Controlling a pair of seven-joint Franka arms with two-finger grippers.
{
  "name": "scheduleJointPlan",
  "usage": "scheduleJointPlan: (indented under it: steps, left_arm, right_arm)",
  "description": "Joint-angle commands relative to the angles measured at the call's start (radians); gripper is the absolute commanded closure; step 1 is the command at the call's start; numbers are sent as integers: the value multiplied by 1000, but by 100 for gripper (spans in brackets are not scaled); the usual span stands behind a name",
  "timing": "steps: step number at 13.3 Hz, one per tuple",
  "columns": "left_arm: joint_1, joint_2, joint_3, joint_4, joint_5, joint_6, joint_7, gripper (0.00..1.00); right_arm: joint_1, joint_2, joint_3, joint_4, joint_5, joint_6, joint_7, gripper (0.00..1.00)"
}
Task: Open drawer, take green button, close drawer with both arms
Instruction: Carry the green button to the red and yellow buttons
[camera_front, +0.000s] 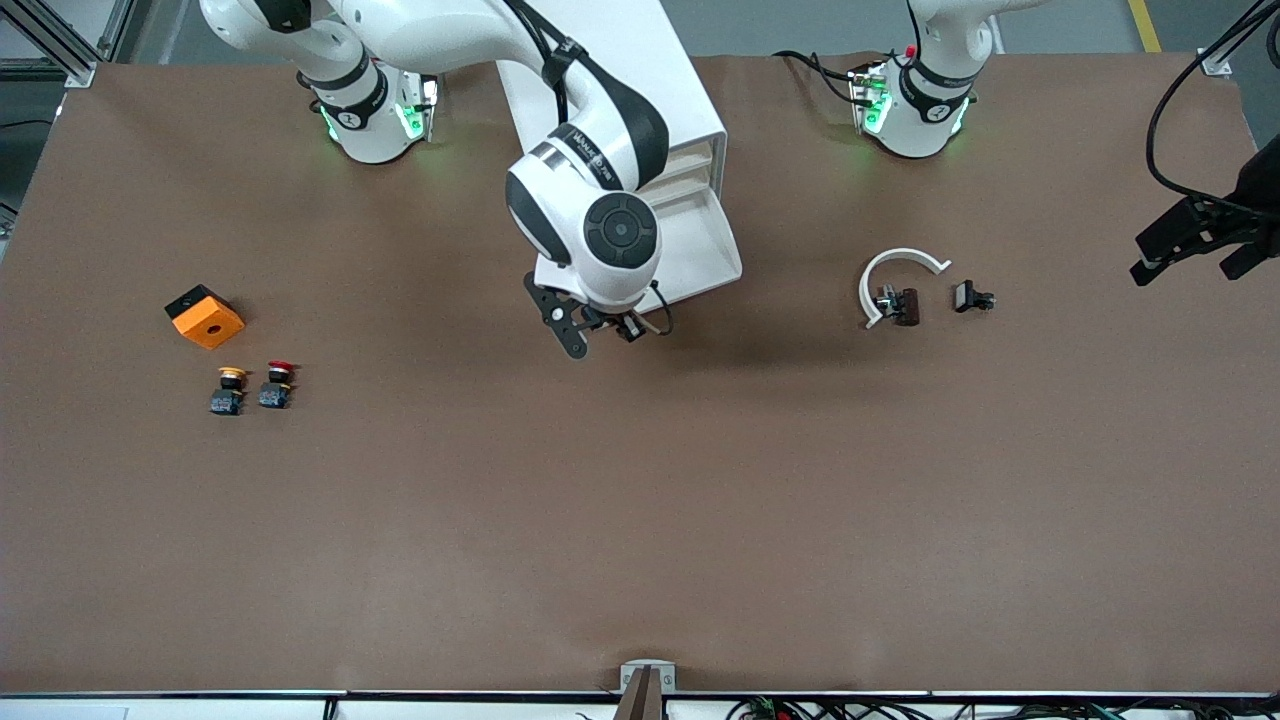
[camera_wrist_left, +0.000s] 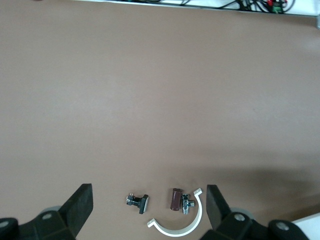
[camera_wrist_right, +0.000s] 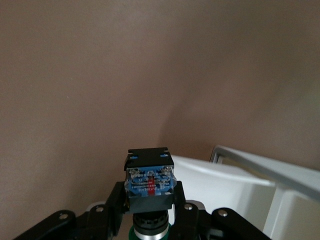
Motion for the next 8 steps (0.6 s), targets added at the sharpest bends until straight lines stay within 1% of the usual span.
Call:
scheduleJointPlan:
  steps: [1, 2, 4, 6, 8]
  left_arm:
    - [-98, 21, 72, 32, 26, -27, 3, 0]
    - [-129, 30, 105, 31, 26, -27, 2, 0]
    - [-149, 31, 128, 31, 27, -33, 5, 0]
    - [-152, 39, 128, 34, 27, -33, -2, 0]
    - [-152, 44, 128, 32, 27, -33, -2, 0]
  right_arm:
    - [-78, -18, 15, -15, -27, -8, -162, 100]
    - [-99, -38, 15, -37, -27, -2, -221, 100]
    - [-152, -90, 15, -118, -27, 27, -357, 100]
    - [-192, -185, 16, -277, -27, 122, -484, 100]
    - [-244, -291, 16, -487, -27, 261, -653, 100]
